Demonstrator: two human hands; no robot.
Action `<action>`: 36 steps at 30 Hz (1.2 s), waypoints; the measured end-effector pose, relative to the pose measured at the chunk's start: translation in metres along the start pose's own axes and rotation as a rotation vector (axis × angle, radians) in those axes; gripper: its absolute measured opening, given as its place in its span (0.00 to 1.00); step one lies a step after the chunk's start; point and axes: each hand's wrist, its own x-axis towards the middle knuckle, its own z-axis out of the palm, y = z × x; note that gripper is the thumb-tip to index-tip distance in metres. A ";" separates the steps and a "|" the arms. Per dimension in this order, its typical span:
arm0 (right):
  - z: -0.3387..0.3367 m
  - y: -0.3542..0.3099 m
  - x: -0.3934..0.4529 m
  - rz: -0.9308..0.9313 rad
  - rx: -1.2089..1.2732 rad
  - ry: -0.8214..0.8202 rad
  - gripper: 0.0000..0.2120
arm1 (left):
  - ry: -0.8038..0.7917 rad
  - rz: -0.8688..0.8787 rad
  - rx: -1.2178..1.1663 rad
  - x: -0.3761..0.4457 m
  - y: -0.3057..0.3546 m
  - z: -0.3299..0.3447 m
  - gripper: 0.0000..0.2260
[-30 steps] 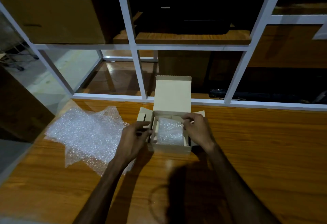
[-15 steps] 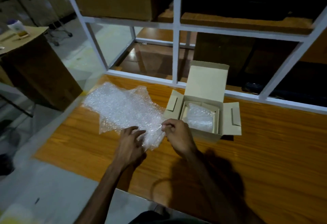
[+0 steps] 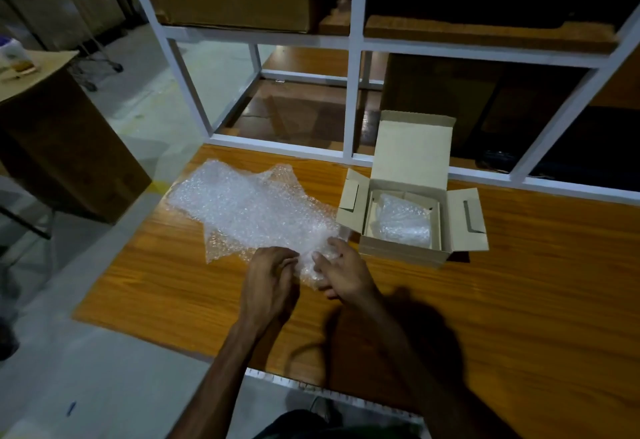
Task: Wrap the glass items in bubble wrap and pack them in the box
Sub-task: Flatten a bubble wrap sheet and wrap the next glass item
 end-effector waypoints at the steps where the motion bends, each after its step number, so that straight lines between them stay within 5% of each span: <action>1: 0.005 -0.005 -0.002 0.062 0.119 -0.032 0.35 | 0.020 0.013 -0.007 -0.001 0.000 0.001 0.10; 5: 0.015 -0.019 -0.003 0.157 0.327 -0.034 0.42 | 0.022 0.139 -0.098 -0.004 0.013 0.006 0.11; 9: 0.015 -0.026 -0.003 0.113 0.301 0.115 0.10 | -0.010 0.141 -0.079 -0.006 0.008 0.014 0.12; 11: 0.011 -0.027 -0.005 0.072 0.312 0.116 0.02 | 0.010 0.129 -0.017 -0.003 -0.003 0.016 0.18; 18: -0.018 -0.025 -0.030 -0.040 0.384 0.059 0.07 | -0.013 -0.009 0.150 0.011 -0.034 0.018 0.24; 28: -0.091 0.008 -0.056 -0.109 0.302 0.244 0.20 | 0.020 0.062 0.259 0.013 -0.035 -0.004 0.18; 32: -0.155 0.036 -0.088 -0.260 0.161 0.229 0.10 | 0.060 0.094 0.344 -0.012 -0.011 0.005 0.21; 36: -0.239 0.080 -0.109 -0.249 0.044 0.269 0.11 | -0.014 0.062 0.374 -0.046 0.025 0.027 0.27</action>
